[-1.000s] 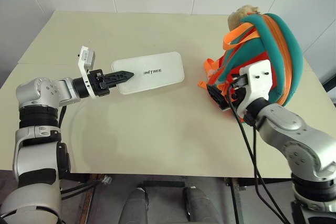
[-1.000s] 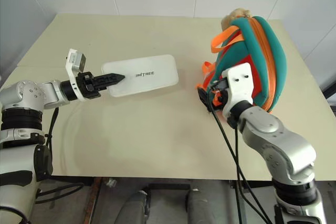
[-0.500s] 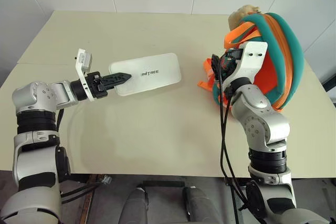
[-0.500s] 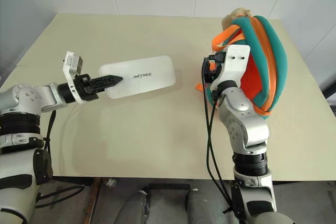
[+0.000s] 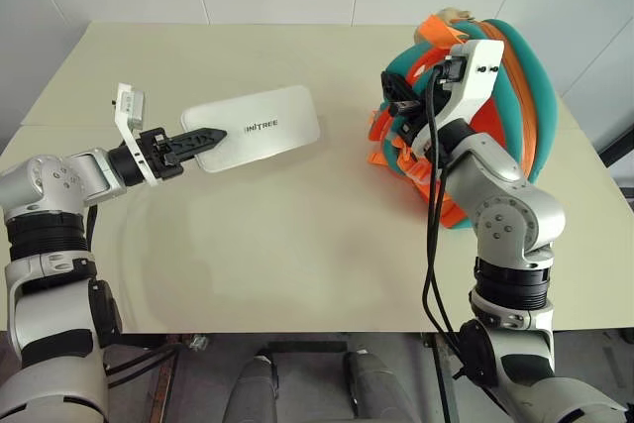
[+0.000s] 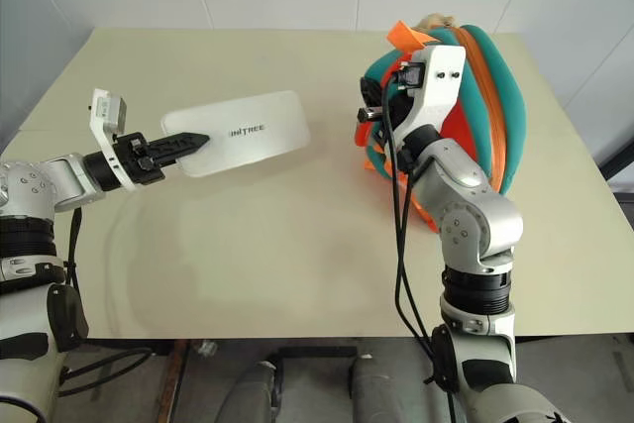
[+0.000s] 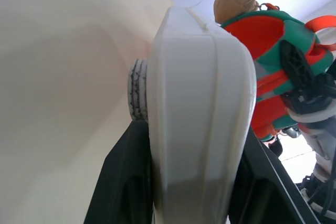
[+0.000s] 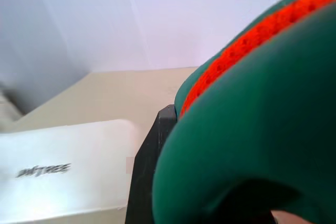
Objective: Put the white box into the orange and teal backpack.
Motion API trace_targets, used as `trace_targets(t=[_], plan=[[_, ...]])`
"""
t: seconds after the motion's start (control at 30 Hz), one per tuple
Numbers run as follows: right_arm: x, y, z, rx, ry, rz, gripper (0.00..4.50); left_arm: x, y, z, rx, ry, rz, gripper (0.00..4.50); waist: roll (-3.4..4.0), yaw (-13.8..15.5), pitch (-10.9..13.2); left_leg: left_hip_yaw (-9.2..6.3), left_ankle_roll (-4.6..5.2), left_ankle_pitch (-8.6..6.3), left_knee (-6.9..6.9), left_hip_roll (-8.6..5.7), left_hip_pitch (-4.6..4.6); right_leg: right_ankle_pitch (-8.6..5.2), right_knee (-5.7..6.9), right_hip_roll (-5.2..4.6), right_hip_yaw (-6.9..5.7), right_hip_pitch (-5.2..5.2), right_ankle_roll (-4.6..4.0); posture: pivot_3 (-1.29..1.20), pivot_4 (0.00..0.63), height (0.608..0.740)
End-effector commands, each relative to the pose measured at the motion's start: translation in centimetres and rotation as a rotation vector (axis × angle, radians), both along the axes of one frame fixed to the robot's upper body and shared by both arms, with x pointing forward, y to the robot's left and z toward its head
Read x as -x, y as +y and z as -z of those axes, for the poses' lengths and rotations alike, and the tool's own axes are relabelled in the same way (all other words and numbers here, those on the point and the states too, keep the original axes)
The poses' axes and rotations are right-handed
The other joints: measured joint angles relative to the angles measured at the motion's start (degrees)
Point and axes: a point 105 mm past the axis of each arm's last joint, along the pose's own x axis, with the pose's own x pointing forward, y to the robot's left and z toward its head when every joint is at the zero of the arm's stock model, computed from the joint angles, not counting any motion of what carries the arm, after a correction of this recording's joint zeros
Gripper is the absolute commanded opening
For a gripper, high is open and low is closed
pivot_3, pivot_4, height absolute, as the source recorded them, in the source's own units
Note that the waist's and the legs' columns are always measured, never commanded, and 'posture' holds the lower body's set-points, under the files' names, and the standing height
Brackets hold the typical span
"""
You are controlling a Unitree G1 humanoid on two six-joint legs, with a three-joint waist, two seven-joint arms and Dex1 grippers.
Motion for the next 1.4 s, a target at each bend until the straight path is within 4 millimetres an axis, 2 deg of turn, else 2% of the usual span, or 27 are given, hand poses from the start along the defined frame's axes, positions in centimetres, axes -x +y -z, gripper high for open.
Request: trace_targets(t=[0.03, 0.1, 0.27, 0.37, 0.47, 0.6, 0.7, 1.0, 1.2, 1.3, 1.4], plan=[[5.7, 3.6, -4.2, 0.025, -0.186, -0.341, 0.00, 0.1, 1.9, -4.4, -0.037, -0.180, -0.060, 1.26, 0.01, -0.2, 0.0, 0.00, 0.00, 0.00, -0.02, 0.01, -0.01, 0.00, 0.00, 0.01, 0.00, -0.03, 0.00, 0.00, 0.150, 0.740], [7.5, 4.3, -4.5, 0.055, -0.216, -0.450, 0.00, 0.2, 2.5, -5.3, -0.057, -0.218, -0.077, 1.26, 0.00, -0.2, 0.0, 0.01, -0.03, 0.02, -0.10, 0.02, -0.10, -0.02, 0.05, 0.02, 0.00, -0.21, -0.04, 0.00, 0.150, 0.740], [10.3, 4.3, -4.5, 0.121, -0.242, -0.635, 0.00, 0.3, 3.7, -6.7, -0.102, -0.269, -0.106, 1.26, 0.00, 0.1, 0.0, 0.05, -0.04, 0.02, -0.30, 0.03, -0.21, -0.11, 0.04, 0.01, -0.01, -0.40, -0.12, 0.00, 0.150, 0.740], [12.1, 3.8, -3.8, 0.169, -0.235, -0.748, 0.00, 0.5, 4.0, -7.2, -0.118, -0.293, -0.105, 1.26, -0.01, 0.3, 0.0, 0.07, -0.04, 0.02, -0.30, 0.02, -0.24, -0.12, 0.03, 0.00, -0.01, -0.42, -0.14, 0.00, 0.150, 0.740], [13.2, 3.3, -2.1, 0.270, -0.194, -0.820, 0.00, 0.5, 4.1, -7.4, -0.138, -0.304, -0.105, 1.26, -0.02, 0.6, 0.0, 0.07, -0.03, 0.02, -0.25, 0.02, -0.25, -0.13, 0.03, 0.00, -0.03, -0.41, -0.14, 0.00, 0.150, 0.740], [13.1, 1.8, 0.4, 0.418, -0.149, -0.838, 0.00, 0.6, 4.2, -7.7, -0.151, -0.341, -0.087, 1.26, -0.06, 0.7, 0.0, 0.07, -0.02, 0.01, -0.11, 0.00, -0.29, -0.13, 0.00, -0.01, -0.03, -0.37, -0.13, 0.00, 0.150, 0.740], [12.8, 1.3, 1.3, 0.461, -0.136, -0.830, 0.00, 1.3, 3.6, -7.8, -0.165, -0.378, -0.031, 1.26, -0.06, 0.5, 0.0, 0.07, -0.02, 0.01, -0.07, 0.01, -0.27, -0.13, 0.05, 0.01, -0.03, -0.37, -0.12, 0.00, 0.150, 0.740], [11.8, 0.7, 2.3, 0.460, -0.118, -0.784, 0.00, 4.7, 2.5, -8.4, -0.227, -0.578, 0.160, 1.26, -0.07, 0.4, 0.0, 0.08, -0.02, 0.01, 0.00, 0.05, -0.27, -0.14, 0.14, 0.02, 0.00, -0.38, -0.13, 0.00, 0.150, 0.740], [11.7, 0.7, 2.5, 0.455, -0.105, -0.787, 0.00, 7.8, 1.7, -8.4, -0.320, -0.611, 0.267, 1.26, -0.07, 0.4, 0.0, 0.08, -0.02, 0.01, 0.06, 0.06, -0.25, -0.14, 0.18, 0.01, 0.00, -0.35, -0.13, 0.00, 0.150, 0.740], [11.4, 0.9, 2.7, 0.450, -0.089, -0.795, 0.00, 10.0, 1.7, -8.4, -0.408, -0.627, 0.296, 1.26, -0.07, 0.1, 0.0, 0.10, -0.02, 0.01, 0.06, 0.09, -0.25, -0.13, 0.18, 0.02, 0.04, -0.36, -0.13, 0.00, 0.150, 0.740], [11.3, 0.9, 2.9, 0.444, -0.076, -0.802, 0.00, 11.1, 2.2, -8.2, -0.469, -0.615, 0.283, 1.26, -0.07, 0.2, 0.0, 0.11, -0.01, 0.01, 0.04, 0.12, -0.23, -0.16, 0.19, 0.03, 0.03, -0.37, -0.17, 0.00, 0.150, 0.740]])
